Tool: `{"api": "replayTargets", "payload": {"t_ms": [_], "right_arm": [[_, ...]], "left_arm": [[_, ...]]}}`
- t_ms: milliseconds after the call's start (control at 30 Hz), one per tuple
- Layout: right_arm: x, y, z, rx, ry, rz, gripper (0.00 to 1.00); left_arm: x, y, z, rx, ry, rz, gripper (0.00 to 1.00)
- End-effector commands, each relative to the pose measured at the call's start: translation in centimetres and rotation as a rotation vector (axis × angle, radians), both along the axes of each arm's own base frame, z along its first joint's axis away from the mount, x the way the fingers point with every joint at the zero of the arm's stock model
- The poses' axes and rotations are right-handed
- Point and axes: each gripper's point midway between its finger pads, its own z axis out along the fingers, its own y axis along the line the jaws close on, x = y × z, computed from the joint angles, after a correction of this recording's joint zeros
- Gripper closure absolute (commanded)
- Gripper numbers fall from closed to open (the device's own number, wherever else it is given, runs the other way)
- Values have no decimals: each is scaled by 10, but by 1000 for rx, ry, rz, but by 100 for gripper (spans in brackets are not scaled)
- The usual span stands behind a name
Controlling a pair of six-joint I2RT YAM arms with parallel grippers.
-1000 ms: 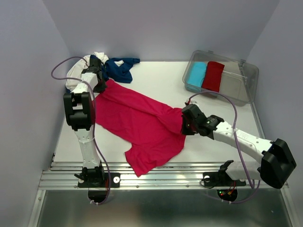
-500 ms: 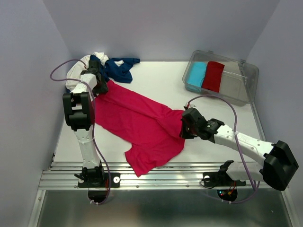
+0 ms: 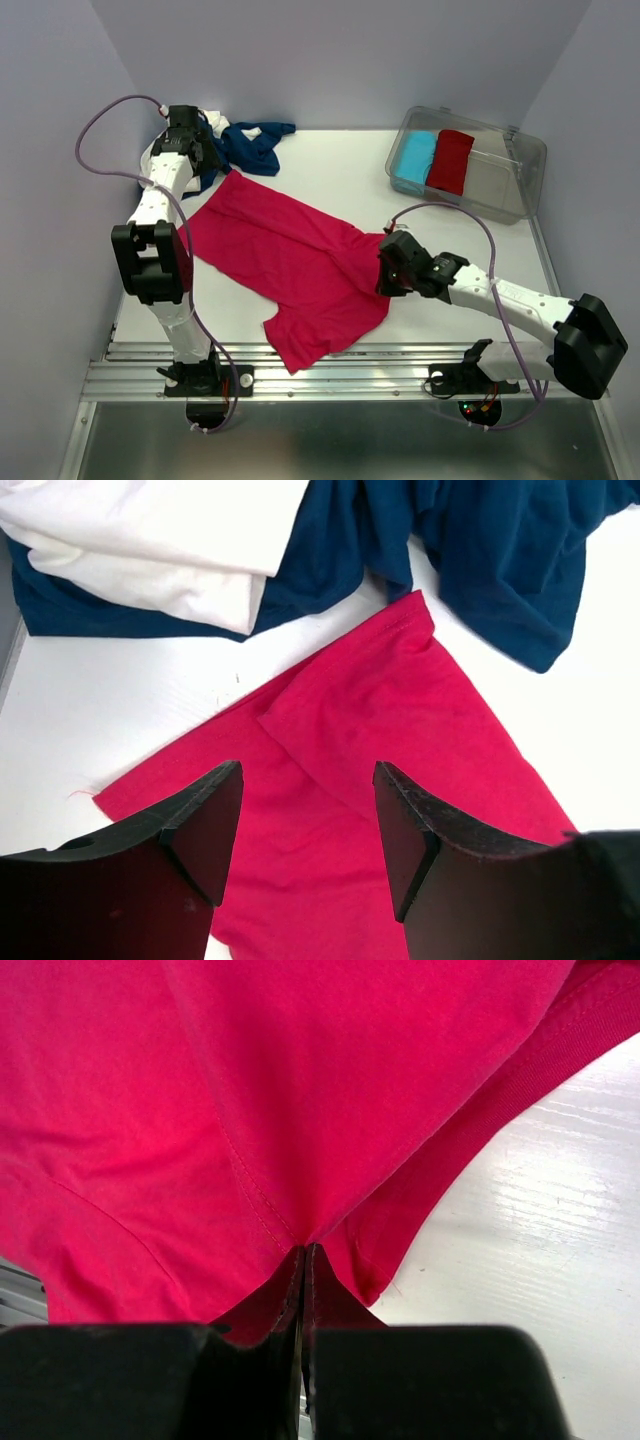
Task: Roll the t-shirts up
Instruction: Fold the T-shirt at the center of the board.
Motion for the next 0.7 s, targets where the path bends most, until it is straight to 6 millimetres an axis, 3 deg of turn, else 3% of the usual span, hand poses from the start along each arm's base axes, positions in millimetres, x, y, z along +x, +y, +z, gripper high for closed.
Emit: {"api": "replayTargets", "payload": {"t_ms": [0, 667], "right_arm": [[14, 21, 31, 81, -74, 6, 99], [-3, 71, 29, 70, -86, 94, 99]], "left_arm": [[-4, -9, -8, -31, 2, -18, 34], [-2, -22, -11, -43, 4, -67, 34]]}}
